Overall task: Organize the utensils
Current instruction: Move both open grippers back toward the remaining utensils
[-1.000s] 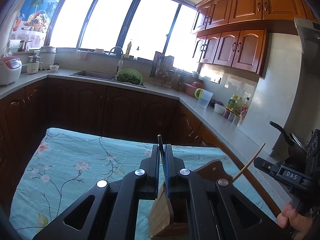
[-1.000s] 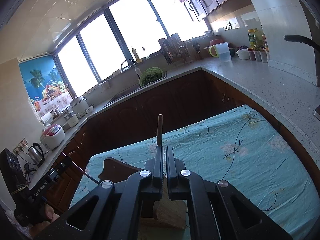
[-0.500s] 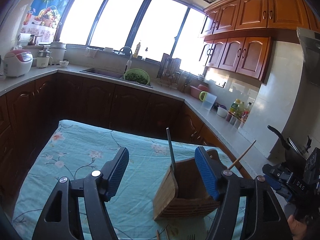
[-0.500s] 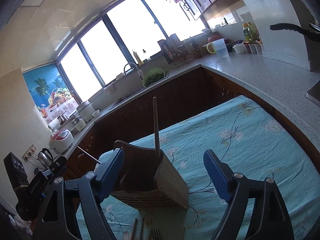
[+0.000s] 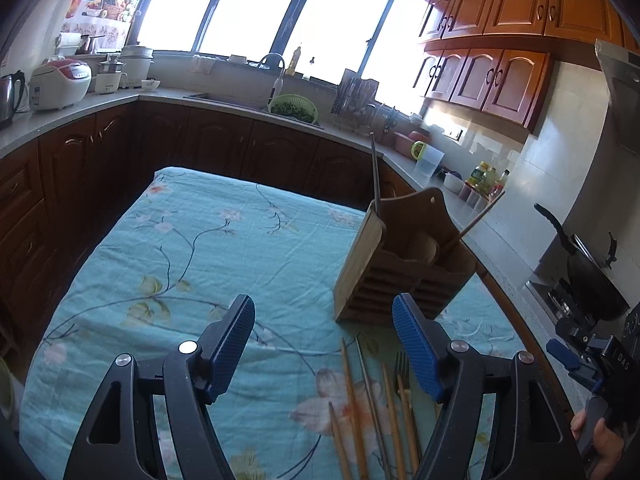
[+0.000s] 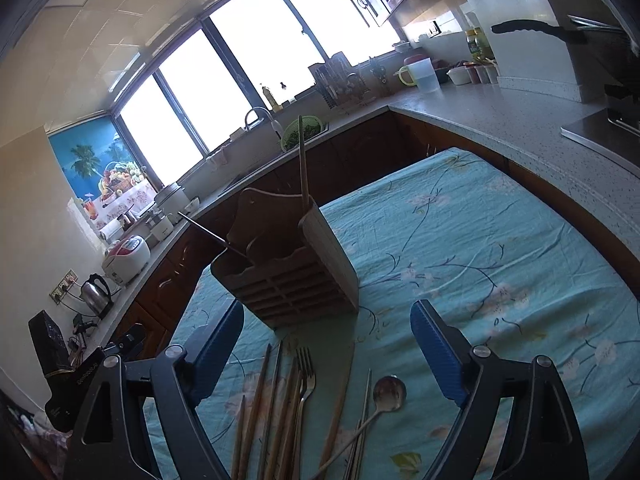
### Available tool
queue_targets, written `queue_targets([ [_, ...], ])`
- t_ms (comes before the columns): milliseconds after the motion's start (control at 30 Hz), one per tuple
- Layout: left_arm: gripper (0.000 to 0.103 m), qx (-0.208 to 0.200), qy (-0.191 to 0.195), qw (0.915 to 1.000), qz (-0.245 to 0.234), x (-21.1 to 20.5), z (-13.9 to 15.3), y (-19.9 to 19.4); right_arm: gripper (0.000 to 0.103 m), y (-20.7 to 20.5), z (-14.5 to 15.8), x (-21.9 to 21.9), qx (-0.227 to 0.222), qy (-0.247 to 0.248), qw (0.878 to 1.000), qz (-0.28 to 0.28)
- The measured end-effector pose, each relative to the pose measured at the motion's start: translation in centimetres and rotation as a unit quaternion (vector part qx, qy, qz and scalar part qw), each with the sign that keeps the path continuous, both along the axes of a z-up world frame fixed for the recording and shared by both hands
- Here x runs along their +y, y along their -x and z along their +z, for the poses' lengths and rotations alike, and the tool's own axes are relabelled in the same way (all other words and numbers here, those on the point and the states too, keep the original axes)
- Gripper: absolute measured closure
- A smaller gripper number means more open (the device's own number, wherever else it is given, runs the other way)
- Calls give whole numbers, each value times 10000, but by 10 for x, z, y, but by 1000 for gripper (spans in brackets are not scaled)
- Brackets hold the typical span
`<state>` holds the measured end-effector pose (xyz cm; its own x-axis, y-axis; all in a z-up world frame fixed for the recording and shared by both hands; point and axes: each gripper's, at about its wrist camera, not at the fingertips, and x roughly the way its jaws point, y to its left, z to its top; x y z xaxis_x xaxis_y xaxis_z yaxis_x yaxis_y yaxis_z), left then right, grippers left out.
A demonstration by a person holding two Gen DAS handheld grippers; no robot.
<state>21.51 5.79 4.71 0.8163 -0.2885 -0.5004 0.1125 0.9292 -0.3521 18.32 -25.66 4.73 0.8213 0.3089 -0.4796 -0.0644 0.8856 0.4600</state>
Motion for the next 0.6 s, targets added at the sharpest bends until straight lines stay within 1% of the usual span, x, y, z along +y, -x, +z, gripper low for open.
queue_targets([
  [167, 32, 231, -39, 9997, -61, 4, -10, 25, 16, 27, -19, 1, 198, 8, 9998, -50],
  [333, 32, 447, -95, 9989, -136, 3, -19, 42, 16, 47, -40, 0, 402, 25, 9992, -68],
  [600, 32, 750, -124, 9970, -152, 2, -31, 59, 16, 63, -63, -3, 651, 30, 9978, -116],
])
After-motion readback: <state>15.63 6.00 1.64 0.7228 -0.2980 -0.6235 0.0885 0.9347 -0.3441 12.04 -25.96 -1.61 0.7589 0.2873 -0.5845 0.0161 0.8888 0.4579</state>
